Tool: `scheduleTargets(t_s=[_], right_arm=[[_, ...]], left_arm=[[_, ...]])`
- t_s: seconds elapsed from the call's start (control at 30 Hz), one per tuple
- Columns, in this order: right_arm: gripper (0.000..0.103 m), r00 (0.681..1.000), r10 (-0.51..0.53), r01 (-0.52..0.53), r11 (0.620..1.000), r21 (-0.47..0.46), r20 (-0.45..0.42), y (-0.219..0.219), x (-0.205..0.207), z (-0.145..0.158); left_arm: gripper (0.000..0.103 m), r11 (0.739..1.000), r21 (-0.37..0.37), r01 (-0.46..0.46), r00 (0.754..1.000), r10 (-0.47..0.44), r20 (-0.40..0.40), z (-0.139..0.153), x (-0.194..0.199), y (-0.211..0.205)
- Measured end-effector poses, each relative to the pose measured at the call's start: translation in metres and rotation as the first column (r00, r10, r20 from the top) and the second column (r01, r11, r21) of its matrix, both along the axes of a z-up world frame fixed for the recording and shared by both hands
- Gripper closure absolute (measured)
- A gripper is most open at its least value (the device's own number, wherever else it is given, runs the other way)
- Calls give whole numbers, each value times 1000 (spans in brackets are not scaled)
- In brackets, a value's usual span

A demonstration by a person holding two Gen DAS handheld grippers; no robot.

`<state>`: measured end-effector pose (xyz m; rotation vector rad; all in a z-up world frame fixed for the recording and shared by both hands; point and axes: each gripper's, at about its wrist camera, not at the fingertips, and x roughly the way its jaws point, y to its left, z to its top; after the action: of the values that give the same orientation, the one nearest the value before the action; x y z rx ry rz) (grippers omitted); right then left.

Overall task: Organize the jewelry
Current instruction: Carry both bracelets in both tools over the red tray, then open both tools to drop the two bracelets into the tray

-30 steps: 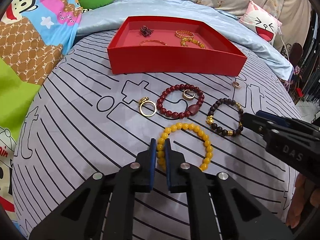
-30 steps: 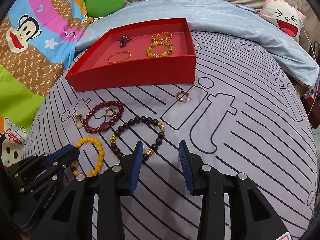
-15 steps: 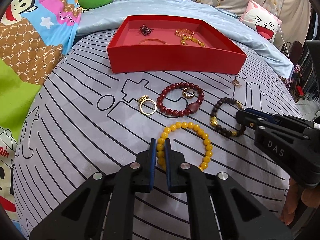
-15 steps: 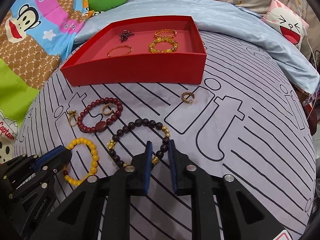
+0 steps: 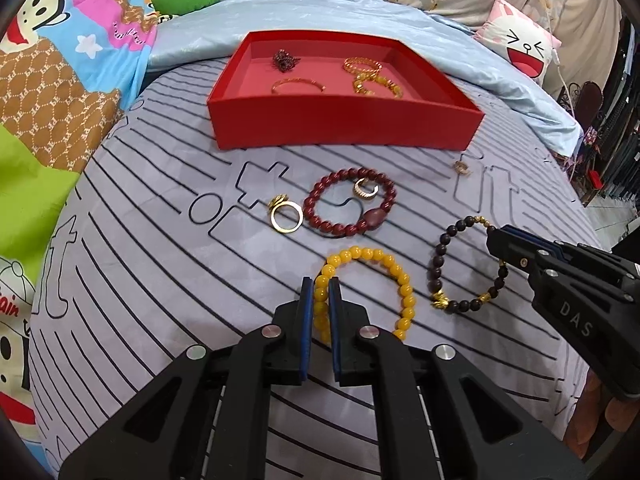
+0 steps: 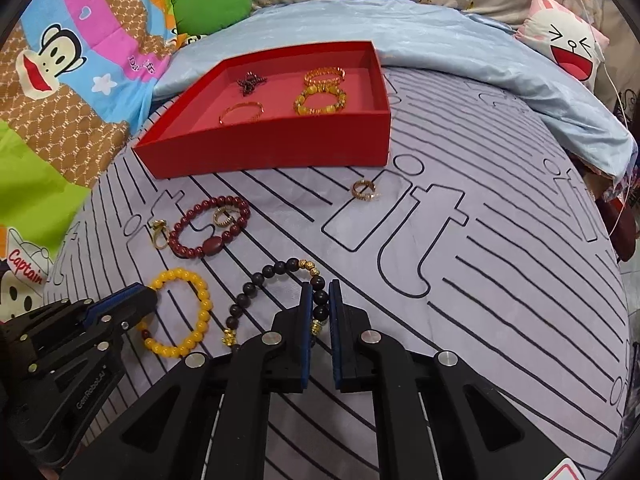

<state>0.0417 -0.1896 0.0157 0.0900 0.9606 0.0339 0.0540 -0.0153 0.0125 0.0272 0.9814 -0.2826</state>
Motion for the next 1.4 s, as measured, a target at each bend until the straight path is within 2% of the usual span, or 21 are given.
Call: scheduleTargets(t_s=[0.4,0.73,0.87,0.97,1.07,1.13,1.2,1.27,1.33,1.4], right_arm=[[95,994,24,-26,1000,12,104,2,16,53],[95,980,33,-43,998,42,196,-1,73,101],[95,977,31,-52,994,91,212,0,102,107],[95,981,26,-51,990,131,192,0,120,97],[95,992,17,-37,985,168,123,-2,140,71],[95,998,11,-21,989,144,69,-2,148,49],[95,1000,-1,-2,994,111,27,-4,152,29],[95,1000,-12,11,996,90,11,-7,152,20],[95,1000,-22,22,996,85,-5,-11,152,10],[95,1000,-25,25,997,68,-3,-12,151,7]], left_arm=[[96,996,-60,59,996,-55,75,56,17,-7],[96,989,-109,98,978,-75,195,116,71,-16],[96,979,-173,105,974,-67,215,127,103,-20],[96,964,-242,109,981,-65,183,116,129,-19],[96,962,-257,96,993,-73,96,84,151,-20],[96,973,-219,68,997,-58,52,63,159,-20],[96,989,-145,43,999,-40,22,41,164,-21],[96,998,-56,29,999,-27,25,26,163,-22],[96,1000,-5,16,999,-15,30,17,163,-21],[95,1000,12,6,1000,-6,30,12,164,-18]])
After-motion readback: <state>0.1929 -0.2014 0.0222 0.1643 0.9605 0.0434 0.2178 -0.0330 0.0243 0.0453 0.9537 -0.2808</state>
